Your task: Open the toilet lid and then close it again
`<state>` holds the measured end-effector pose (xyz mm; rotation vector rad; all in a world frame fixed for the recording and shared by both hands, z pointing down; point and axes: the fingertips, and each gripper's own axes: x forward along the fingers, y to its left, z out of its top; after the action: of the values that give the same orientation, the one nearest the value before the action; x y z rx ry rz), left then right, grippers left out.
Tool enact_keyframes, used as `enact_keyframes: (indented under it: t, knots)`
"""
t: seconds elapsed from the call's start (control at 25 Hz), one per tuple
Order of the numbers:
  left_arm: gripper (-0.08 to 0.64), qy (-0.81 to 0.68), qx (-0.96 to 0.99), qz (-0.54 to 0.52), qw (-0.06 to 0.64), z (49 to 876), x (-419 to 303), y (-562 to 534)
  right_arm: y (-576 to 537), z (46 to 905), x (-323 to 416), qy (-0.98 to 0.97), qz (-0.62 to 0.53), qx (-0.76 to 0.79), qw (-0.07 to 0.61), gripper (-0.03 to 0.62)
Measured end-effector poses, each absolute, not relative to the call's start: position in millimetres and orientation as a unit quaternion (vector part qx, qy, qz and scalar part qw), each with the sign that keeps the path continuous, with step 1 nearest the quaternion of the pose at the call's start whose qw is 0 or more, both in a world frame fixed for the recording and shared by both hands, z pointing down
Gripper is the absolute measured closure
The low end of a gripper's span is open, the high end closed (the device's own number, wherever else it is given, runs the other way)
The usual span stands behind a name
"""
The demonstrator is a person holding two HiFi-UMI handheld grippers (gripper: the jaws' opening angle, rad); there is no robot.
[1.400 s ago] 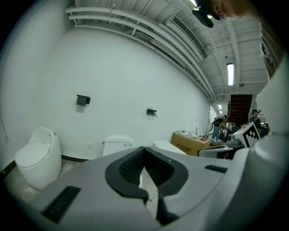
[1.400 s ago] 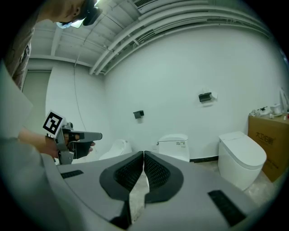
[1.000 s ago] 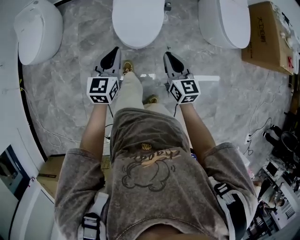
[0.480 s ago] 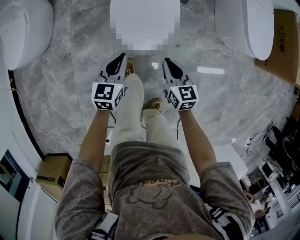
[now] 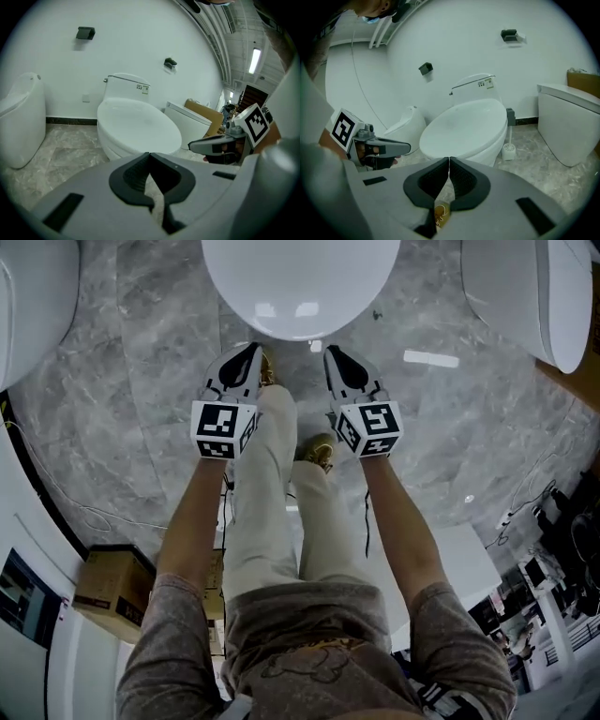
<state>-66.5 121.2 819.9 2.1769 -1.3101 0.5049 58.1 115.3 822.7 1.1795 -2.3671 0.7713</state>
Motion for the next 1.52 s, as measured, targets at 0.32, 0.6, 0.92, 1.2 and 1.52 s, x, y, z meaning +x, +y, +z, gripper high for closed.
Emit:
enact_keyframes:
  t: [0.32,0.6,0.92,1.2,1.52]
  knots:
    - [0.551,-0.481,0.81,0.193,0.274,866,-62,112,117,865,45,-0.84,0.287,0.417,0.197,0.563]
    - [0.551,-0.467,0.818,0.188,0.28,864,-60,112,113,862,40,-0.84,0.29,0.416,0.193,0.563]
    - [0.551,-0.464,0.815,0.179,0.296,849,-57,108,108,847,41,-0.839,0.291,0.419,0.189,0.565]
    - [0.551,-0.458,0.822,0.175,0.29,806,-57,103,103,804,41,-0.842,0.286,0.422,0.178,0.565]
    - [0.551,-0.463,0.824,0.154,0.287,713,-56,77,77,710,43,-0.84,0.281,0.438,0.152,0.565]
